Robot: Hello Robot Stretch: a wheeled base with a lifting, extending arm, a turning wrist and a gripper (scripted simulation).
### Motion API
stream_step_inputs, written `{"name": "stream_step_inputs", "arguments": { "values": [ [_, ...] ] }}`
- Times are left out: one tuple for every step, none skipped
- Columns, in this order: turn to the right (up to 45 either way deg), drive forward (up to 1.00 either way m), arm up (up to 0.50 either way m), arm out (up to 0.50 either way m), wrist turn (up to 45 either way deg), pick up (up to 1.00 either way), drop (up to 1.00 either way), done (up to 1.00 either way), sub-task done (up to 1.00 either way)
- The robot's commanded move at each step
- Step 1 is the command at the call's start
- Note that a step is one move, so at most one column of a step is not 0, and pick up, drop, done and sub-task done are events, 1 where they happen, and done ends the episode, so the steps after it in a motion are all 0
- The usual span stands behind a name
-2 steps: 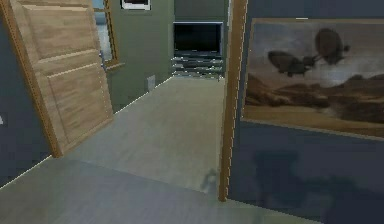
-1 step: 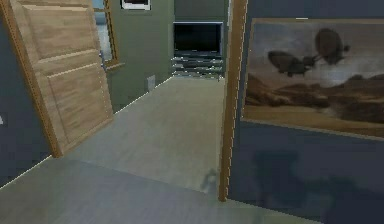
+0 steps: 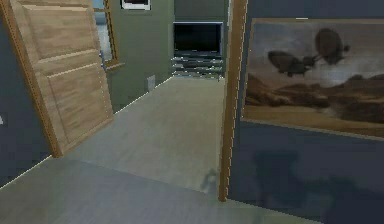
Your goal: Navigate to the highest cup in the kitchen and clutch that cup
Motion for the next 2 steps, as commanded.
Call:
{"name": "stream_step_inputs", "arguments": {
  "values": [
    [0.0, 0.00, 0.00, 0.00, 0.0, 1.00, 0.00, 0.00, 0.00],
    [0.0, 0.00, 0.00, 0.00, 0.0, 0.00, 0.00, 1.00, 0.00]
  ]
}}
